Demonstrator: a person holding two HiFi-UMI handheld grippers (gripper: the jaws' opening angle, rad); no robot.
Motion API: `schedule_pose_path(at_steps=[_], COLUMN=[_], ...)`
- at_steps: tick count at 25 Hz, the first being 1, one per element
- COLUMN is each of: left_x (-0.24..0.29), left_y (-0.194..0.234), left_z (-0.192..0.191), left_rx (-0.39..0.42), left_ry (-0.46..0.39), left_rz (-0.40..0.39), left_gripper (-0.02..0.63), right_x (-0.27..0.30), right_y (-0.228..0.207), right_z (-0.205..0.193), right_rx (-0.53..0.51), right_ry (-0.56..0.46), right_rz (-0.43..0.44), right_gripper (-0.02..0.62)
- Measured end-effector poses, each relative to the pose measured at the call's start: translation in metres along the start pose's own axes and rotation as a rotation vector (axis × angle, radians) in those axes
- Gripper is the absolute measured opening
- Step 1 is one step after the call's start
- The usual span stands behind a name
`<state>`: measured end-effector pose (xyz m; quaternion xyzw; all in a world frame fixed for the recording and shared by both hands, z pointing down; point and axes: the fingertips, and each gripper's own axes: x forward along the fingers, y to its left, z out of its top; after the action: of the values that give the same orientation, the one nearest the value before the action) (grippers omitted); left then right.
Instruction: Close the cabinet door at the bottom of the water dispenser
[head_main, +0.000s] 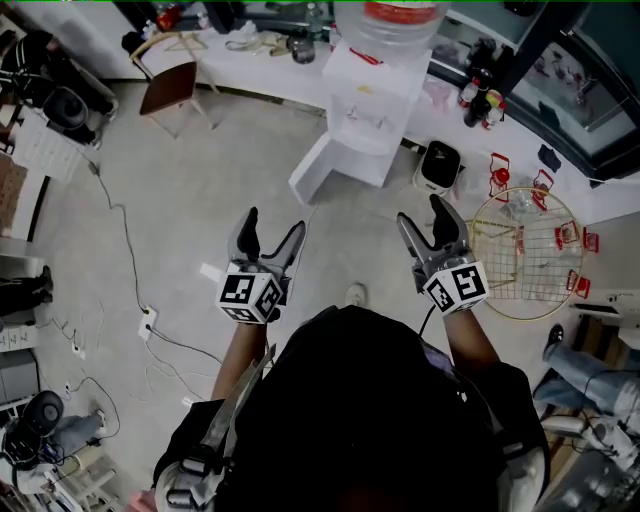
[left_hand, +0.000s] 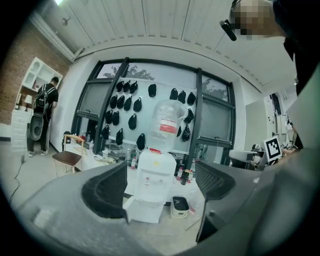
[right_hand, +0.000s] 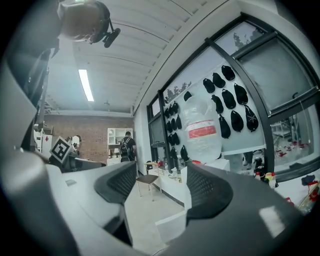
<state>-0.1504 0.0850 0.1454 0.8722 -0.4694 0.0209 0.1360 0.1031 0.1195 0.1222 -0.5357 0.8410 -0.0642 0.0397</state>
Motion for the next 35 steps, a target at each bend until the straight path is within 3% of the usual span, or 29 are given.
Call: schedule_pose_path(at_steps=[4,14,24,30,35], left_x=[0.012,0.036,0.066,0.095,0.118], left_y=[-0.014,-0.024,0.011,0.043,0.076], left_z=[-0.006,-0.029,-0.050,-0.074,-0.100], left_rx=[-0.036,-0.025,-0.052,-0.024,-0.051], left_ry=[-0.011,0.050,0.095,0.114,0.164], left_rz=[0.024,0.045,0.079,0.092,0.093], left_gripper=[0.426,0.426,0.426,0.426,0.426], right_x=[-0.006,0.016,0.054,0.087,0.120], right_y=[-0.029,-0.073,-0.072,-0.076,-0.072], right_z=[0.000,-0.023,-0.054,-0.087,-0.123], right_rx=[0.004,0.034,0.052,0.048,0.044], right_ry=[0.005,0.047,0.118,0.165,0.216], right_rz=[0.000,0.002,0.040,0.057,0.072], right_gripper=[0.313,0.313,0.311,0.311,0.310])
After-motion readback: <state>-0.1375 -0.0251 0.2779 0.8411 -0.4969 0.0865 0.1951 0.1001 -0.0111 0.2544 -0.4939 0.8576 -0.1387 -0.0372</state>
